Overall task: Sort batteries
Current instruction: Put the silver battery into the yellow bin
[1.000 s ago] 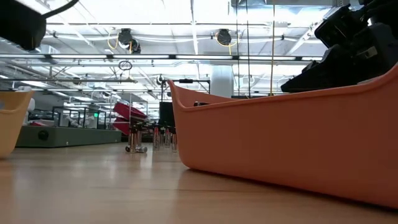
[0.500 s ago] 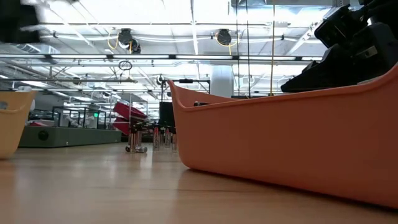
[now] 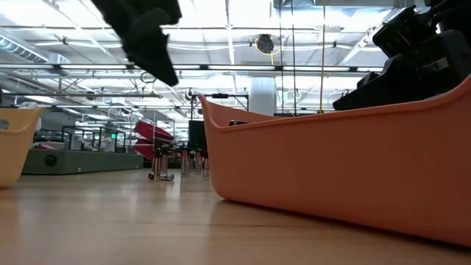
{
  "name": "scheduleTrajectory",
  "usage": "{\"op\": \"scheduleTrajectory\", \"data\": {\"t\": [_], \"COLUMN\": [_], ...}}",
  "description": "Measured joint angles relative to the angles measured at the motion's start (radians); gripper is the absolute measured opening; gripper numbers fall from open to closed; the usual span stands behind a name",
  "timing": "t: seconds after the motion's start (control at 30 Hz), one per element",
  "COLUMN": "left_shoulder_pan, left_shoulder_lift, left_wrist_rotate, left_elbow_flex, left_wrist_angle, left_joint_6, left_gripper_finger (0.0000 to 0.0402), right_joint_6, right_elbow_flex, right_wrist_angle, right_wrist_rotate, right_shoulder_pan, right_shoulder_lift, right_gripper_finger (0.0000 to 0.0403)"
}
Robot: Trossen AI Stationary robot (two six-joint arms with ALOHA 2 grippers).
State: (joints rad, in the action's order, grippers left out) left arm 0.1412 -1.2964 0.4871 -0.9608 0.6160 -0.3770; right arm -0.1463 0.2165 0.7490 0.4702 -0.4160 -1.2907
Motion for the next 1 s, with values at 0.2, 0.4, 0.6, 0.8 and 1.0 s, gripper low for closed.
{"op": "scheduleTrajectory", "data": {"t": [0.2, 0.4, 0.6, 0.8, 1.0], "left_shoulder_pan": [-0.196, -0.313, -0.345, -0.344, -0.344], "left_shoulder_lift": [-0.028, -0.125, -0.273, -0.415, -0.499], "left_wrist_rotate": [-0.246, -0.449, -0.543, -0.547, -0.546], "left_elbow_flex": [0.002, -0.003, -0.077, -0.225, -0.299], "left_wrist_angle": [-0.172, -0.330, -0.318, -0.180, -0.128], "left_joint_6": [0.190, 0.235, 0.277, 0.346, 0.407], "left_gripper_finger": [0.0139, 0.0139, 0.0139, 0.0139, 0.0139], "right_joint_6": [0.000, 0.003, 0.023, 0.034, 0.030], "right_elbow_flex": [0.000, 0.000, 0.000, 0.000, 0.000], "right_wrist_angle": [-0.035, -0.043, -0.047, -0.048, -0.050], "right_wrist_rotate": [0.000, 0.004, 0.006, 0.006, 0.006], "right_shoulder_pan": [0.000, 0.000, 0.000, 0.000, 0.000], "right_shoulder_lift": [0.000, 0.000, 0.000, 0.000, 0.000], "right_gripper_finger": [0.0109, 0.0109, 0.0109, 0.0109, 0.0109]}}
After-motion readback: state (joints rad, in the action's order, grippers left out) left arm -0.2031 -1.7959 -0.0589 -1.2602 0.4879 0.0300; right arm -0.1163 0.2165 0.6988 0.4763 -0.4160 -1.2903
